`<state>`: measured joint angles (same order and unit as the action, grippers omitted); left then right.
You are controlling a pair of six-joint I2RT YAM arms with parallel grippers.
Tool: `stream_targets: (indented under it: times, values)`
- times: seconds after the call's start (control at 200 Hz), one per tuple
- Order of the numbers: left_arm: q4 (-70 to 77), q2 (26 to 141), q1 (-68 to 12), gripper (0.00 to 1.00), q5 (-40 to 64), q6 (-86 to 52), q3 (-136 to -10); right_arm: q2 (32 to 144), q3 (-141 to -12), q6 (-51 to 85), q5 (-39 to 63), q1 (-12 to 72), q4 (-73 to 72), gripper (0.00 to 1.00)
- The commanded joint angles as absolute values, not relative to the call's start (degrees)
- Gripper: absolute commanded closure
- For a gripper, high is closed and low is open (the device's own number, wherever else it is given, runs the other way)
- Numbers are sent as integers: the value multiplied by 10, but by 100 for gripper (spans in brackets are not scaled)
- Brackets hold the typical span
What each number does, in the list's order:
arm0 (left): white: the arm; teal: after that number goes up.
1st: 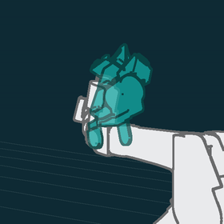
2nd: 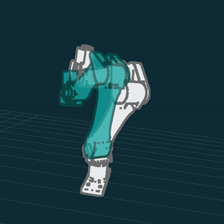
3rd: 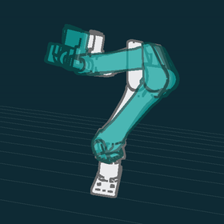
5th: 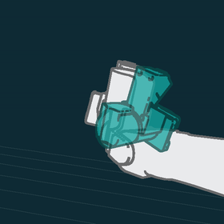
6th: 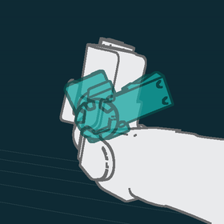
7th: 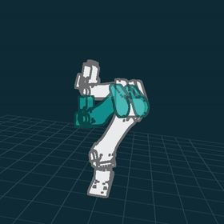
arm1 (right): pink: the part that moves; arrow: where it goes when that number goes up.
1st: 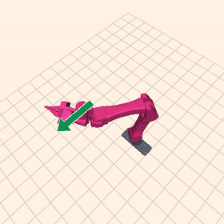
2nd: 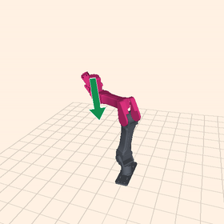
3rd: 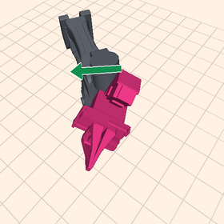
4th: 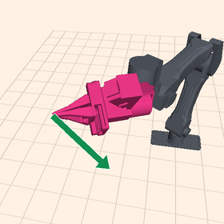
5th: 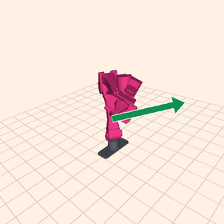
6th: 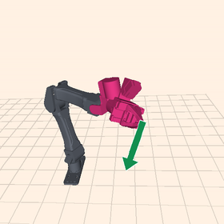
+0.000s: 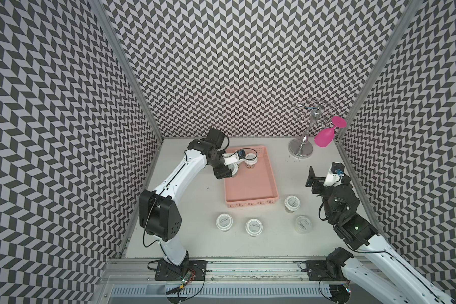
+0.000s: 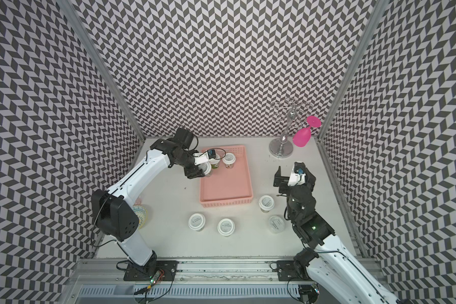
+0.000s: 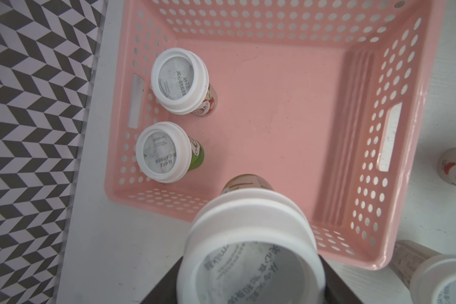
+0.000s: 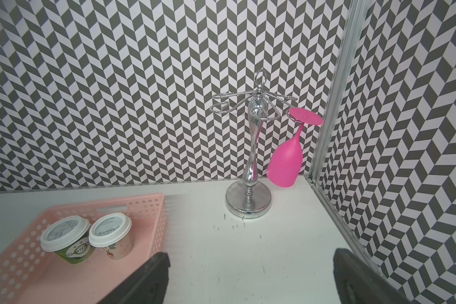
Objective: Put the yogurt in the basket
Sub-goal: Place the yogurt in the basket.
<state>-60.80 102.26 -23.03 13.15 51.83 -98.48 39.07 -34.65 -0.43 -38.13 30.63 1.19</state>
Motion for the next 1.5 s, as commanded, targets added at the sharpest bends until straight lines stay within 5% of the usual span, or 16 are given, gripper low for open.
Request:
stream_targets:
  times: [0.0, 1.497]
  values:
    - [-630, 1065, -246, 31, 152, 506, -1049, 382, -344, -5, -386, 309, -14, 0]
    - [-618, 1297, -236, 34, 82, 512, -1155, 377, -343, -7, -383, 309, -19, 0]
